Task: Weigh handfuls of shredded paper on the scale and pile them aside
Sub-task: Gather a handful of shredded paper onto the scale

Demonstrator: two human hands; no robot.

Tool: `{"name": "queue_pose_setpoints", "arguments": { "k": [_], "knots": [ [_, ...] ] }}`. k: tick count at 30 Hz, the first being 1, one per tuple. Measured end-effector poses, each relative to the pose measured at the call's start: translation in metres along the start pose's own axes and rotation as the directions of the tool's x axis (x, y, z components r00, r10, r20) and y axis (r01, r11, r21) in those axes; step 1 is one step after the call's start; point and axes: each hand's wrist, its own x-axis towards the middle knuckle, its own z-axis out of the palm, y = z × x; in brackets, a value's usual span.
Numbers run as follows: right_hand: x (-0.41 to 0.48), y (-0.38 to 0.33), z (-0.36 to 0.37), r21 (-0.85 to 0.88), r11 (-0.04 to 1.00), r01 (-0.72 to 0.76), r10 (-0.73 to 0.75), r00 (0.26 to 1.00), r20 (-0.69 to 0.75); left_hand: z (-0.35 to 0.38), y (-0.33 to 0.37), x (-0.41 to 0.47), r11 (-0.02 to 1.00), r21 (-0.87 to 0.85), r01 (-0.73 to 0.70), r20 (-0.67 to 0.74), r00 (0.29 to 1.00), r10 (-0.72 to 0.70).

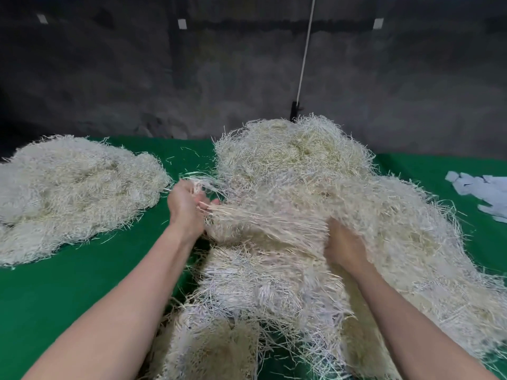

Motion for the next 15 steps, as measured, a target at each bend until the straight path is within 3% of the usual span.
{"name": "queue_pose_setpoints", "arguments": {
  "k": [3, 6, 8, 10, 12, 13, 15],
  "knots": [
    [-0.006, -0.014, -0.027, -0.077, 0.995, 0.062, -0.049, 0.986, 0.162, -0.006, 0.007, 0.006, 0.998, 0.064, -0.008, -0.033, 0.999, 0.010],
    [-0.014, -0.055, -0.077, -0.061, 0.975, 0.212, -0.189, 0.945, 0.267, 0.001, -0.001, -0.005, 0.995, 0.094, 0.015, 0.067, 0.998, -0.021],
    [-0.020, -0.079, -0.105, -0.109, 0.943, 0.315, -0.305, 0.948, 0.094, 0.003, -0.005, -0.010, 0.993, 0.118, 0.005, 0.120, 0.993, -0.019],
    [-0.023, -0.103, -0.108, 0.063, 0.899, 0.433, -0.431, 0.901, -0.055, 0.006, -0.005, -0.016, 0.990, 0.138, -0.034, 0.179, 0.984, 0.009],
    [-0.025, -0.126, -0.086, 0.398, 0.807, 0.436, -0.508, 0.857, 0.090, 0.011, 0.001, -0.023, 0.989, 0.141, -0.055, 0.261, 0.965, 0.017],
    [-0.025, -0.133, -0.066, 0.453, 0.809, 0.374, -0.509, 0.831, 0.223, 0.014, 0.006, -0.025, 0.987, 0.147, -0.064, 0.283, 0.959, 0.020],
    [-0.023, -0.131, -0.024, 0.326, 0.901, 0.285, -0.412, 0.798, 0.440, 0.015, 0.017, -0.024, 0.949, 0.253, -0.189, 0.287, 0.951, 0.113]
  ]
}}
